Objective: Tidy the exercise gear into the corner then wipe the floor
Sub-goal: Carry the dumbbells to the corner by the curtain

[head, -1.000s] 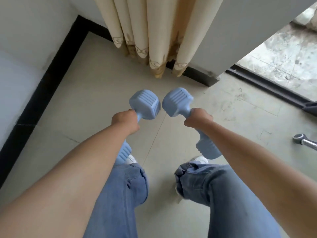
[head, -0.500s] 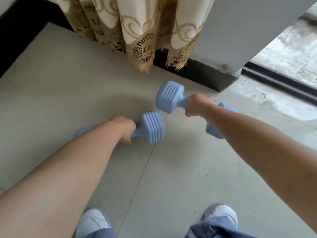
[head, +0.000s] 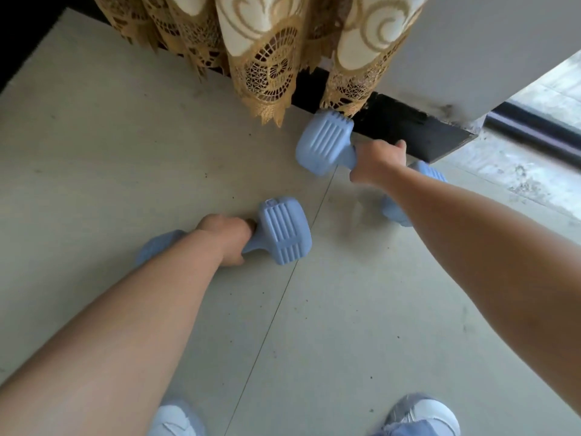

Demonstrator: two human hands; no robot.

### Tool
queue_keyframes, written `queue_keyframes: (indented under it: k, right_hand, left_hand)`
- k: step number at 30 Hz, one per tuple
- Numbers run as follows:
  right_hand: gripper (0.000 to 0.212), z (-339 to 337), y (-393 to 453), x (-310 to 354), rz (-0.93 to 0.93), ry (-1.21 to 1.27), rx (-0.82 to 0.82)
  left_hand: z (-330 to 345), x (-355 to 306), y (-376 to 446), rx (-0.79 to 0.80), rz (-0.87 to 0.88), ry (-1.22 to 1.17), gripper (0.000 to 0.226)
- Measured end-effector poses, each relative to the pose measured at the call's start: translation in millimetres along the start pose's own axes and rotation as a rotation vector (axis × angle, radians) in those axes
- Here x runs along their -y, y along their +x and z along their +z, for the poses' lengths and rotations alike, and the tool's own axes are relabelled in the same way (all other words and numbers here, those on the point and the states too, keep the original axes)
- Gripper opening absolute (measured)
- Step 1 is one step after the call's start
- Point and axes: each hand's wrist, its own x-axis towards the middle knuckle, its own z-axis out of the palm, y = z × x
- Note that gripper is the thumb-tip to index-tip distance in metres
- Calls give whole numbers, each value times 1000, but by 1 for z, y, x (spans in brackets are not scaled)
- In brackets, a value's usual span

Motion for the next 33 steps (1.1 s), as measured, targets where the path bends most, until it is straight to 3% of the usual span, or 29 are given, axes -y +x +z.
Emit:
queue_keyframes:
  k: [5, 13, 26, 30, 33]
  right_hand:
    - [32, -6, 18, 6, -28, -88, 0]
    - [32, -5, 22, 2, 1, -1, -74]
    - [44, 1, -32, -10, -120, -10, -248]
    - [38, 4, -56, -27, -223, 46, -215]
    - [34, 5, -74, -39, -201, 177, -173]
  left_hand:
    - [1, 1, 0, 13, 2, -4, 38]
    - [4, -2, 2, -28, -34, -15, 36]
    - [3, -1, -7, -62, -48, 6, 33]
    - [-10, -9, -1, -81, -8, 33, 32]
    - [-29, -25, 6, -133, 50, 94, 31]
